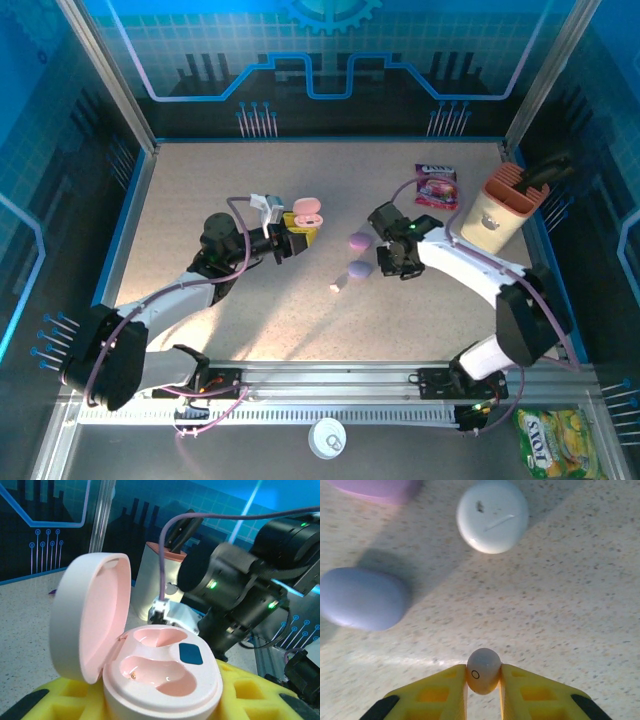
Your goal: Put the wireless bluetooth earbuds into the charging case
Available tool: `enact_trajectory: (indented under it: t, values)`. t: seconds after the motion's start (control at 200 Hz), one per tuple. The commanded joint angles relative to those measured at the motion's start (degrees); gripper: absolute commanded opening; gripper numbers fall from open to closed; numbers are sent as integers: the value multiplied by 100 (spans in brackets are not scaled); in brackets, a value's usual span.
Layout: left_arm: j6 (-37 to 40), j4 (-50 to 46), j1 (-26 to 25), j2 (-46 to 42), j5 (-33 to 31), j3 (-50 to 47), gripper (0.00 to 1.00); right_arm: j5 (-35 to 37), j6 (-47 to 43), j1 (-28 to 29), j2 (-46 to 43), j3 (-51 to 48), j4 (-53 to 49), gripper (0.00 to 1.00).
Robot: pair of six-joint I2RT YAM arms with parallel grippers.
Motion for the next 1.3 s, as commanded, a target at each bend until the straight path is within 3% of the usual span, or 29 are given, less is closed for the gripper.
enact_trajectory:
  t: [0.0, 0.215, 0.355, 0.57, 0.81, 1.291]
  values:
    - [88, 92, 38, 121, 206, 97, 24, -1020, 81, -204, -547, -130, 227, 21]
    - [104, 195, -39, 280, 235, 172, 24, -1378, 210, -440, -1312, -137, 150, 20]
    - [582, -46, -289, 310, 48, 235, 24, -1711, 125, -450, -1643, -17, 119, 21]
    - [1062, 121, -526, 373, 73, 232, 23, -2685, -591, -304, -2016, 362, 295, 23]
    - [1220, -27, -606, 421, 464, 339, 24, -3555, -956, 194, -1921, 931, 697, 23]
    - [1199, -323, -634, 224, 888, 440, 24, -4040, -984, 388, -1428, 1448, 1211, 22]
